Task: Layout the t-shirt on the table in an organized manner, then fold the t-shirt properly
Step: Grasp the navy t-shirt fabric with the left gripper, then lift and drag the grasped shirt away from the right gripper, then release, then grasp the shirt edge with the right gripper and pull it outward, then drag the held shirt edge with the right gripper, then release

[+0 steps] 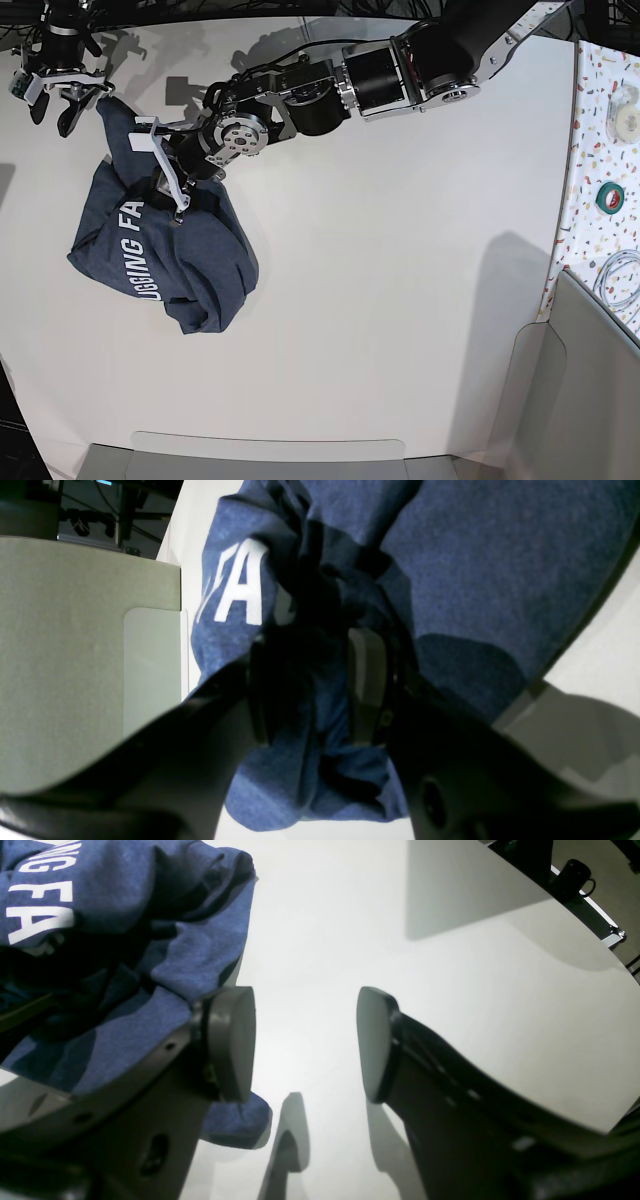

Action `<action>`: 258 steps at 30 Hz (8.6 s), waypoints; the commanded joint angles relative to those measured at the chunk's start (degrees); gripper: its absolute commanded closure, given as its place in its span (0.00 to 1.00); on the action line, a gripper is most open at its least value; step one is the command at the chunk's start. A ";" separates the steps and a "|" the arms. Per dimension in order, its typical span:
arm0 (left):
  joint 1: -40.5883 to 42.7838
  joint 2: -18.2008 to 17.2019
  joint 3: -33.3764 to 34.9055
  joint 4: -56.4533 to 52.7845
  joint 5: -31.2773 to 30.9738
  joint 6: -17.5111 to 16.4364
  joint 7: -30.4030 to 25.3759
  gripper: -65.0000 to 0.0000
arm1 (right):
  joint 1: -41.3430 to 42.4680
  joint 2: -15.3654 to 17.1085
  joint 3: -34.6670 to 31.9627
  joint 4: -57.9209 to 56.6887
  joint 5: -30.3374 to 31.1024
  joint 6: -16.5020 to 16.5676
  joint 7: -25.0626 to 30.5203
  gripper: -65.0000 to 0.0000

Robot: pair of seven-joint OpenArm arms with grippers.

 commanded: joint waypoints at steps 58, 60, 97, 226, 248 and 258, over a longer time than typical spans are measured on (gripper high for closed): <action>-19.79 2.80 -24.87 -14.74 -25.81 1.82 -12.35 0.97 | -0.82 -2.72 -5.98 0.73 0.08 0.09 1.84 0.51; -20.75 2.80 -24.87 -16.76 -27.92 5.51 -14.10 0.96 | -0.65 -2.72 -6.33 0.73 0.00 0.09 1.84 0.51; 11.86 -0.44 -53.70 24.91 -45.85 -3.80 25.72 0.97 | 24.14 3.52 -9.49 4.24 -0.09 -0.09 -15.92 0.71; 34.63 -10.46 -37.88 44.08 -45.77 -3.36 20.27 1.00 | 37.86 13.72 -18.11 -16.59 -18.38 0.17 -23.13 0.52; 35.34 -10.46 -38.14 43.99 -45.77 -3.36 20.27 1.00 | 42.25 15.04 -23.03 -24.94 -22.77 -0.18 -22.96 0.41; 35.34 -10.46 -38.14 44.25 -45.77 -3.36 20.27 1.00 | 44.72 14.95 -23.47 -31.98 -25.24 0.00 -18.38 0.61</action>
